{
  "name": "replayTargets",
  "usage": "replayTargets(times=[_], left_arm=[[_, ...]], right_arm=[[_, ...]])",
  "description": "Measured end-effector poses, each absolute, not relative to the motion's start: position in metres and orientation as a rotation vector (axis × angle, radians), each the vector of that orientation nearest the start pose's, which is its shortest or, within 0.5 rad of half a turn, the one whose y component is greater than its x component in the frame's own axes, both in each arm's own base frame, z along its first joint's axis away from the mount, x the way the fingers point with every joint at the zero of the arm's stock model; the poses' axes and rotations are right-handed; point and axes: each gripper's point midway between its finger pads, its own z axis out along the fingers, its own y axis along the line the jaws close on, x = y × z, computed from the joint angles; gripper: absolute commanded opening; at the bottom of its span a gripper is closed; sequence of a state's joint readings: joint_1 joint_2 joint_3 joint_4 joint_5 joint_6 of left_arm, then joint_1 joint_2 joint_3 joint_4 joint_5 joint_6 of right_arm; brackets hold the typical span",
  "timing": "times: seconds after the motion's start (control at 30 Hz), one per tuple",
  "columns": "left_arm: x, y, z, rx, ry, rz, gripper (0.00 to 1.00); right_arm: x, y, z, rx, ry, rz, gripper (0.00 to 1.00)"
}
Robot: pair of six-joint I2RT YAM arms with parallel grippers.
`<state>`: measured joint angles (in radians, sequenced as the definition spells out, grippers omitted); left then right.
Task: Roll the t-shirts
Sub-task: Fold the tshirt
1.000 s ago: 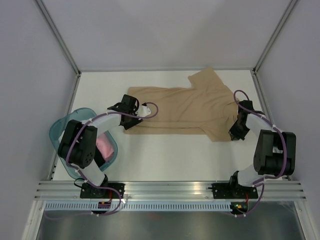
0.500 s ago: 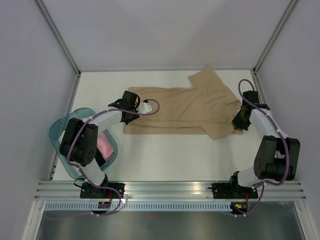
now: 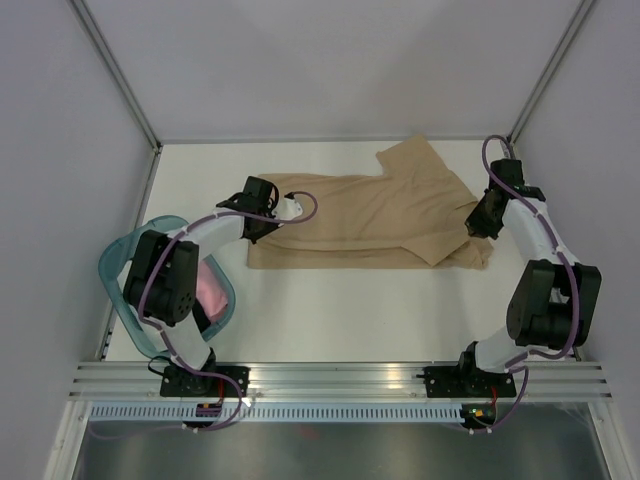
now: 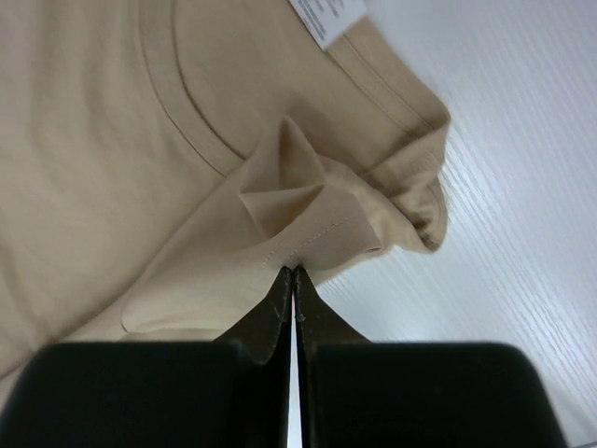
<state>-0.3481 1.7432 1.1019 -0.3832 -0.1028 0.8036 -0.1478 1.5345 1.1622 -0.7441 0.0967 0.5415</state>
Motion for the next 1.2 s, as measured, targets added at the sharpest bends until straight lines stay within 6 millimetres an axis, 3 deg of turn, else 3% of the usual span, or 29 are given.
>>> replayTargets(times=[0.1, 0.3, 0.47, 0.7, 1.0, 1.07, 1.17, 1.2], left_arm=[[0.397, -0.091, 0.046, 1.381, 2.230, 0.296, 0.02], [0.404, -0.087, 0.033, 1.335, 2.281, 0.286, 0.02], [0.410, -0.088, 0.029, 1.298, 2.302, 0.279, 0.02], [0.413, -0.088, 0.022, 1.275, 2.329, 0.283, 0.02], [0.417, -0.083, 0.021, 1.237, 2.351, 0.330, 0.04], [0.417, -0.083, 0.021, 1.232, 2.353, 0.330, 0.06], [0.417, -0.082, 0.021, 1.225, 2.355, 0.332, 0.16], [0.417, -0.082, 0.021, 1.221, 2.356, 0.335, 0.20]], right_arm=[[0.357, -0.046, 0.110, 0.929, 2.491, 0.017, 0.00], [0.424, -0.045, 0.127, 0.911, 2.411, 0.068, 0.00], [0.466, -0.034, 0.114, 0.886, 2.414, 0.089, 0.00], [0.470, -0.031, 0.074, 0.903, 2.498, 0.063, 0.02], [0.482, -0.032, 0.063, 0.906, 2.507, 0.062, 0.06], [0.486, -0.032, 0.061, 0.904, 2.506, 0.062, 0.10], [0.489, -0.032, 0.056, 0.903, 2.513, 0.061, 0.38], [0.489, -0.032, 0.054, 0.897, 2.520, 0.063, 0.41]])
